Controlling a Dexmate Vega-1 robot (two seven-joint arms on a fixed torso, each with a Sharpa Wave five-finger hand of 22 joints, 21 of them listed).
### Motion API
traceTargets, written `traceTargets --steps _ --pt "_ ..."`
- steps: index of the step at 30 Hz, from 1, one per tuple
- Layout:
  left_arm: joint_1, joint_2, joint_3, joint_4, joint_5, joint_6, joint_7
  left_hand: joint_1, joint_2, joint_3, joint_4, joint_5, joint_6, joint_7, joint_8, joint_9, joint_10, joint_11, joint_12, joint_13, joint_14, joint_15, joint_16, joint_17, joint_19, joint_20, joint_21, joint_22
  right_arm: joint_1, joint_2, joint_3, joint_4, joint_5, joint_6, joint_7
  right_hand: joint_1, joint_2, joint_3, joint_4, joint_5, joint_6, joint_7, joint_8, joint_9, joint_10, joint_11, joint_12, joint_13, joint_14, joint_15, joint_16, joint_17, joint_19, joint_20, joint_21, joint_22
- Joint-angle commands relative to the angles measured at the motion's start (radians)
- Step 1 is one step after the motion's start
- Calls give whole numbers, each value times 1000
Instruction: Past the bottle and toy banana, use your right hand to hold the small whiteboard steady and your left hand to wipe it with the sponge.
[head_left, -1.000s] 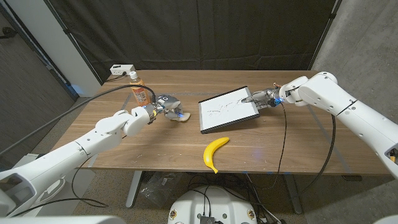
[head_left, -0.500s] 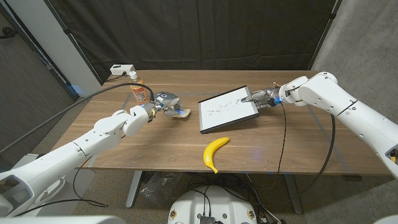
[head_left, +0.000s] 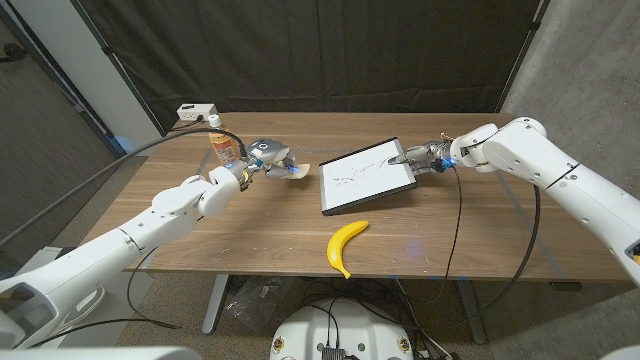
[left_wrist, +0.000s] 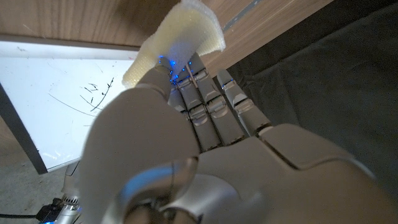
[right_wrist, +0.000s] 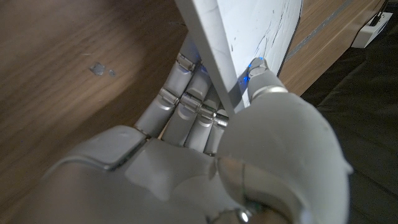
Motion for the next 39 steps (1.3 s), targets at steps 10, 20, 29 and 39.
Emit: traceTargets --steps 10,20,29,39 --pt "-74 -128 53 176 -48 -233 248 8 2 6 9 5 0 13 6 8 -9 -10 5 24 11 -33 4 5 11 -92 -3 1 -21 -10 18 -31 14 12 -16 75 80 2 -7 7 6 -3 -3 4 6 -2 -9 5 2 -5 9 3 -4 -49 12 0" --pt "-144 -188 110 271 -35 -357 285 9 3 7 12 6 -6 12 8 9 -16 -10 3 38 2 -35 0 6 9 -95 -6 0 -12 -6 12 -25 14 23 -4 76 81 2 -7 7 6 -3 -5 5 8 -2 -10 6 3 -5 9 4 -5 -49 16 -2" --pt "-194 -232 158 339 7 -401 314 10 4 9 13 6 -4 9 9 5 -19 -10 1 47 -1 -36 -1 8 6 -98 -9 0 -23 -11 26 -31 26 33 -4 78 82 3 -8 7 6 -2 -6 6 8 -2 -11 6 6 -5 10 6 -4 -49 21 -2" --pt "-214 -275 207 396 31 -408 360 10 3 10 15 6 -4 11 8 0 -17 -9 -1 58 -3 -35 -1 9 7 -96 -12 -1 -36 -14 37 -40 37 41 -14 78 80 2 -8 7 6 -1 -8 8 9 0 -12 8 6 -4 10 7 -5 -49 26 -3"
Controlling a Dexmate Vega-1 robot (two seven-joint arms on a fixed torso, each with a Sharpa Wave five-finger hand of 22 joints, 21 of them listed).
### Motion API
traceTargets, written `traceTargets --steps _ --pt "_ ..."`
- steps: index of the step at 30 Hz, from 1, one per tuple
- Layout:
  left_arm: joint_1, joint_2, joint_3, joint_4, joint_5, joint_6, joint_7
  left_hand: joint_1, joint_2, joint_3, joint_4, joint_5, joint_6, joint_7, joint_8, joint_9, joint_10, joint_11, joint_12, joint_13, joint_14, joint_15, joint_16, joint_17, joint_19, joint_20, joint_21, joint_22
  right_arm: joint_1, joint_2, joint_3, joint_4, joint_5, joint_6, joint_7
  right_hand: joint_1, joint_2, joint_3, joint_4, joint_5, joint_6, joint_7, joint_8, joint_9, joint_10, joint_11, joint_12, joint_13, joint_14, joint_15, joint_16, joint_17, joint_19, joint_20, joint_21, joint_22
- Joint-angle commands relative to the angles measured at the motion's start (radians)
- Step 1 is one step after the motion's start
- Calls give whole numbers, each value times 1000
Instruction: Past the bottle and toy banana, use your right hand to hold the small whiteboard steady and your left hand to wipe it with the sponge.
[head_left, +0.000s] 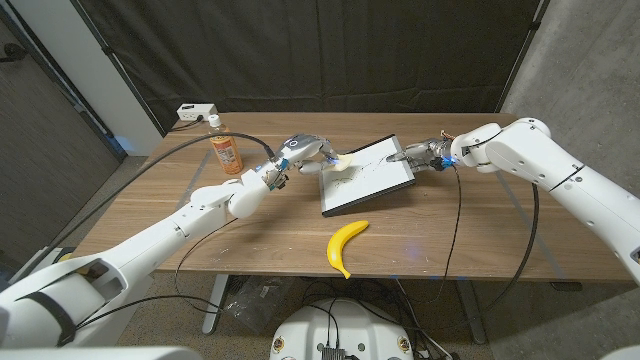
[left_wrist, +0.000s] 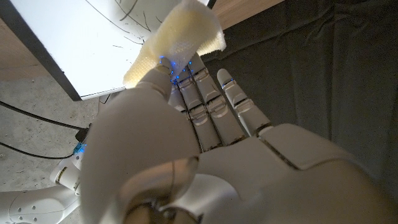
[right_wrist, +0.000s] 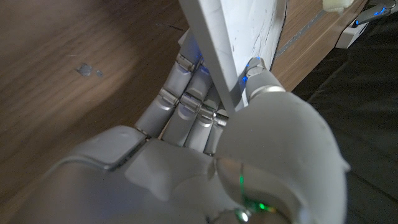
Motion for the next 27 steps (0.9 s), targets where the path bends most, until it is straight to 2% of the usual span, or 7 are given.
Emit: traceTargets --steps 1,4,10,17,27 --pt "-41 -55 63 79 37 -34 54 7 -1 2 7 6 2 6 5 -2 1 -1 -2 8 -3 -34 -1 4 5 -97 -4 -1 -13 -4 11 -9 11 10 -8 65 70 0 -7 6 4 1 0 3 11 1 -1 3 2 -1 6 3 -4 -47 6 1" --pt "-45 -66 75 95 25 -38 46 8 0 2 8 6 3 8 5 -4 2 -1 -2 11 -2 -35 0 5 6 -98 -5 -1 -12 -2 11 -7 12 13 -9 65 70 0 -7 6 5 0 0 4 10 1 -2 3 2 -1 6 3 -4 -47 8 1" --pt "-52 -85 101 128 46 -33 90 8 -2 3 8 5 4 15 5 -6 8 2 -1 15 0 -35 1 5 5 -97 -6 -1 -7 1 5 -4 11 13 -7 65 70 0 -6 6 7 0 -1 3 9 -1 -2 4 2 -1 6 4 -5 -47 9 -1" --pt "-64 -103 143 182 98 -22 198 11 -3 6 7 5 5 16 4 -9 7 9 -4 21 -3 -35 -1 5 -1 -93 -10 -1 -1 6 0 -5 9 6 -13 65 70 0 -6 6 6 0 -3 4 10 1 -4 4 2 -1 5 5 -5 -47 13 -1" --pt "-82 -103 179 220 83 -37 207 14 -4 9 8 5 7 14 4 -13 10 5 -7 27 -2 -36 0 6 -5 -91 -14 -1 0 4 3 -17 12 -9 -25 65 70 -1 -6 6 6 0 -4 5 10 1 -5 4 1 -1 4 6 -8 -47 16 -4"
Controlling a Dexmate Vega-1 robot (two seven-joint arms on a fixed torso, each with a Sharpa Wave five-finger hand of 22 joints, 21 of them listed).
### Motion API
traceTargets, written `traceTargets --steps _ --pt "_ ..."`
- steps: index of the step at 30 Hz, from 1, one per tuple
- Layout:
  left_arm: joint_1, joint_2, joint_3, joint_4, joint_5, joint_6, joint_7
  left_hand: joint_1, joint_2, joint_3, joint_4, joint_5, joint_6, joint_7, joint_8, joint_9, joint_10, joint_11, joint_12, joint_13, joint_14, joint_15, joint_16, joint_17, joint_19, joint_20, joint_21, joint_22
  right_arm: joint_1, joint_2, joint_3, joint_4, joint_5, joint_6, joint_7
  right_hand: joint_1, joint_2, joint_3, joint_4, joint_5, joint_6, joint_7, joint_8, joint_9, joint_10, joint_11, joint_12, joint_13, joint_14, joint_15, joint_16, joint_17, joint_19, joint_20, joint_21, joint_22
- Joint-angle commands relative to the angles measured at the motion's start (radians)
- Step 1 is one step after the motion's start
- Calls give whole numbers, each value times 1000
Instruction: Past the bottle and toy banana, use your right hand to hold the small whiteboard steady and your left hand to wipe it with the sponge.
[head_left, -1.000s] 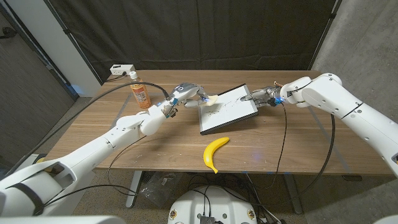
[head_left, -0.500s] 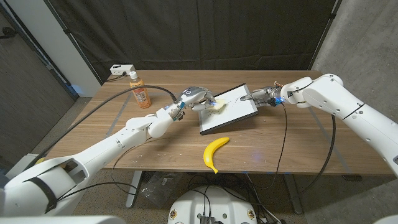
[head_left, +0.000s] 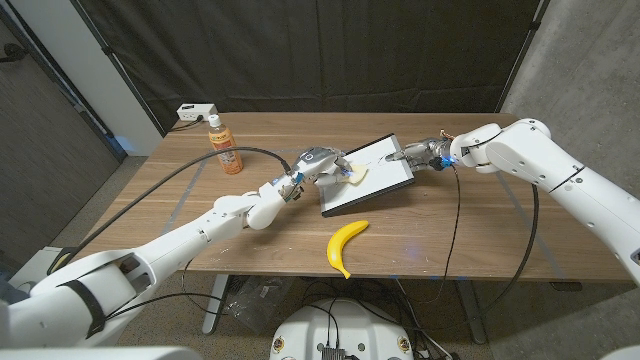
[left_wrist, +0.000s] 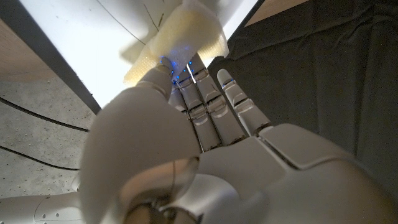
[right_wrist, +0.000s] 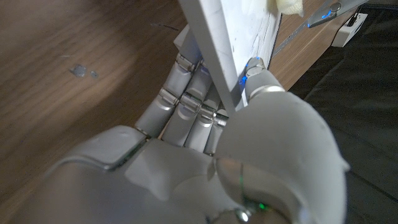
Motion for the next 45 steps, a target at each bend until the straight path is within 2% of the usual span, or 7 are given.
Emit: traceTargets --steps 1,8,19,27,38,45 --pt "-24 -13 52 59 3 -14 43 4 3 6 5 5 11 10 6 2 9 0 -3 6 -2 -36 0 6 -6 -91 -4 -1 5 0 -2 -14 3 -20 -12 65 70 -1 -6 8 7 0 -4 6 6 -3 -2 5 1 -1 4 4 -8 -48 5 0" --pt "-36 -9 62 56 -31 -29 -35 2 3 7 8 4 10 9 5 0 8 3 -7 10 -4 -35 -1 6 -10 -91 -7 -1 7 -3 -2 -21 5 -30 -15 64 70 -1 -5 8 8 -2 -6 5 6 -5 -2 6 2 0 4 5 -10 -48 8 -2" --pt "-48 -28 63 70 -34 -26 -22 2 2 9 10 3 10 9 4 -1 10 0 -11 16 -7 -35 -2 6 -13 -91 -10 -1 10 -1 -7 -16 4 -24 -8 64 70 -1 -5 8 8 -2 -7 7 9 -4 -4 6 3 -1 5 6 -10 -48 13 -3" --pt "-75 -72 76 105 -37 -40 6 1 1 11 12 3 10 9 4 -2 11 0 -13 19 -8 -35 -2 7 -13 -91 -11 -1 5 -2 -5 -17 6 -24 -10 65 70 -1 -6 9 10 -2 -8 8 8 -4 -5 7 5 -1 5 7 -9 -48 19 -1" --pt "-114 -151 99 193 -68 -35 43 1 1 13 14 2 9 9 3 -3 11 -1 -18 24 -9 -36 -2 7 -14 -90 -14 -1 3 0 -6 -12 9 -25 -9 66 70 -1 -6 9 11 -1 -10 9 9 -6 -8 6 6 -1 5 9 -10 -48 28 0" --pt "-152 -174 119 219 -65 -32 65 -1 0 14 16 2 9 8 2 -4 15 -5 -20 27 -7 -34 -1 7 -14 -89 -15 -1 4 0 -6 -13 9 -26 -11 66 69 -1 -7 9 11 -1 -11 10 9 -5 -8 8 6 0 5 9 -11 -48 31 0"
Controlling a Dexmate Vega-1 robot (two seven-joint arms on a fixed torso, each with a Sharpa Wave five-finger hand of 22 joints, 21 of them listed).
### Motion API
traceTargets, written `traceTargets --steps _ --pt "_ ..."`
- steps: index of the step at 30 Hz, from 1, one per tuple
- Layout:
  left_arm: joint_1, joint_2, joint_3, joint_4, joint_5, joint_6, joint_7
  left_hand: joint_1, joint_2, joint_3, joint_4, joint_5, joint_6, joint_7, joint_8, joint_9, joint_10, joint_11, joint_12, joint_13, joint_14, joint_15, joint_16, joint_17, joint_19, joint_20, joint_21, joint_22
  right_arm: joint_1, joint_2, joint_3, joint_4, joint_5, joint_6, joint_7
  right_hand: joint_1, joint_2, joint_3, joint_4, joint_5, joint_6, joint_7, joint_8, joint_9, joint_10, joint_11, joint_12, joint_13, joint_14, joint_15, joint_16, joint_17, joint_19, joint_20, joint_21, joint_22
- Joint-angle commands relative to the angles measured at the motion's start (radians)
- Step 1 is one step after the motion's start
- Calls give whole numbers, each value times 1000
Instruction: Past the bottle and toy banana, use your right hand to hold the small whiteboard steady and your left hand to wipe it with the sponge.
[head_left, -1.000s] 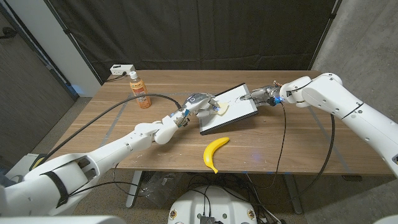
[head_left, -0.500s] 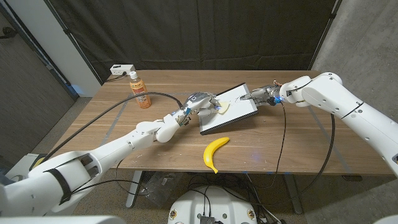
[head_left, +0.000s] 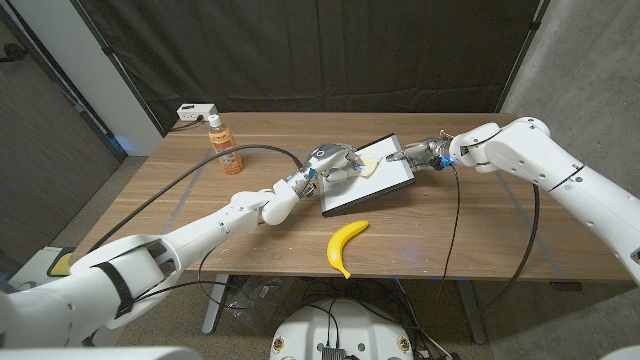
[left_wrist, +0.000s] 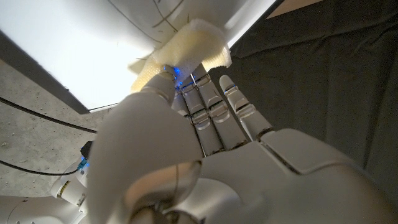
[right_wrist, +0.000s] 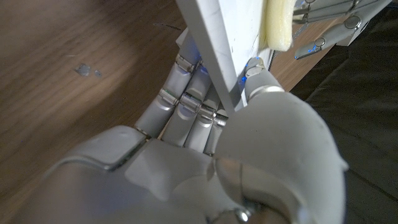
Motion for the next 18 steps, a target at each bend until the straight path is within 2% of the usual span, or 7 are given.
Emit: traceTargets --steps 1,9,11,18 --pt "-56 -52 32 58 -11 4 44 0 0 3 5 3 8 8 7 1 13 -5 -1 5 -3 -38 -1 2 -6 -89 -6 -1 -1 1 0 4 3 -2 0 60 66 6 -3 3 11 0 -3 5 4 1 -1 3 6 0 5 6 -7 -53 8 1" --pt "-65 -31 57 28 -4 5 -12 0 -2 5 5 2 8 8 7 1 13 -3 -5 9 -4 -39 -2 2 -6 -87 -7 0 -8 0 7 5 8 -1 -5 61 66 6 -3 4 11 1 -4 6 4 0 -2 3 6 -1 4 6 -9 -53 11 0" --pt "-49 -19 53 13 -13 10 -22 -1 -1 6 6 2 9 9 7 1 10 4 -7 10 -4 -39 -2 2 -7 -87 -8 0 -9 -2 8 5 10 -3 -7 61 66 6 -3 4 10 1 -4 6 4 -1 -2 4 6 -1 4 6 -8 -53 12 0" --pt "12 46 38 -41 -19 25 -54 -4 -4 6 9 2 9 4 7 1 16 -6 -8 12 -6 -38 -3 2 -5 -90 -8 0 3 -6 0 10 7 -18 0 61 66 6 -3 4 11 1 -5 7 4 -1 -3 5 7 0 5 7 -10 -53 15 0"
